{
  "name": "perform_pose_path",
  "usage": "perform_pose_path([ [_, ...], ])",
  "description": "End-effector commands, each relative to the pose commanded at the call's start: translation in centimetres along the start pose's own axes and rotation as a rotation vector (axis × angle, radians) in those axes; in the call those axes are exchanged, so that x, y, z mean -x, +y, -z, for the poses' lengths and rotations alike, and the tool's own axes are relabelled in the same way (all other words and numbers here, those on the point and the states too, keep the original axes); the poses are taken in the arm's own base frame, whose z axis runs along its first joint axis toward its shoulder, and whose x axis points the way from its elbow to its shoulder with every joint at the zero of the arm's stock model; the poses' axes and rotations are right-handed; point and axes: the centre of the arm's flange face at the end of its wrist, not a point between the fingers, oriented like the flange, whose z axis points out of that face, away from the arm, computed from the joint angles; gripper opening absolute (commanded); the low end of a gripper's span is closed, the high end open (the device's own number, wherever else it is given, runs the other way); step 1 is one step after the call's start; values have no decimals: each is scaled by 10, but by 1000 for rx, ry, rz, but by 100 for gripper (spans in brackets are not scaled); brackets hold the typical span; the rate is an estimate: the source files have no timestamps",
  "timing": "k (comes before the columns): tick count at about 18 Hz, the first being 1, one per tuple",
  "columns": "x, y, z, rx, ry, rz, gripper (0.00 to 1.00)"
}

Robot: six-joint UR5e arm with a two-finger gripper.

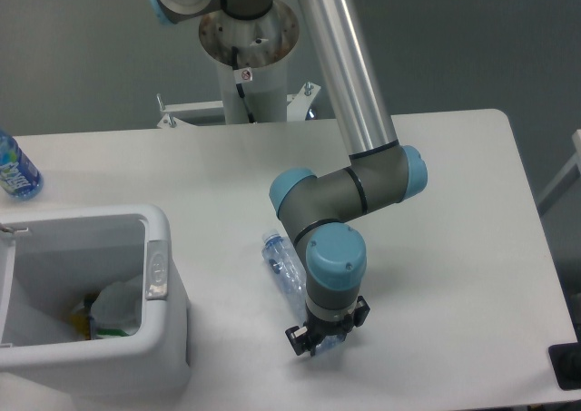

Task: Place the trash in the trash can
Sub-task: 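Close the gripper on the bottle's base end and lift it upright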

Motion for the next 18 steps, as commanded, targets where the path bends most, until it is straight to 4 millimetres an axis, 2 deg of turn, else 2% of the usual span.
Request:
perform_pose_path([
  [4, 0, -1, 5, -8, 0, -5, 60],
  [7, -1, -8, 28, -46, 2, -18, 60],
  [8, 0, -19, 58, -99, 8, -30, 60],
  [12, 7, -43, 129, -227, 12, -13, 60],
  [14, 18, -57, 182, -326, 28, 7, 60],
  [16, 17, -65, 236, -420, 98, 20, 59],
  [18, 11, -64, 289, -506, 145, 2, 58],
])
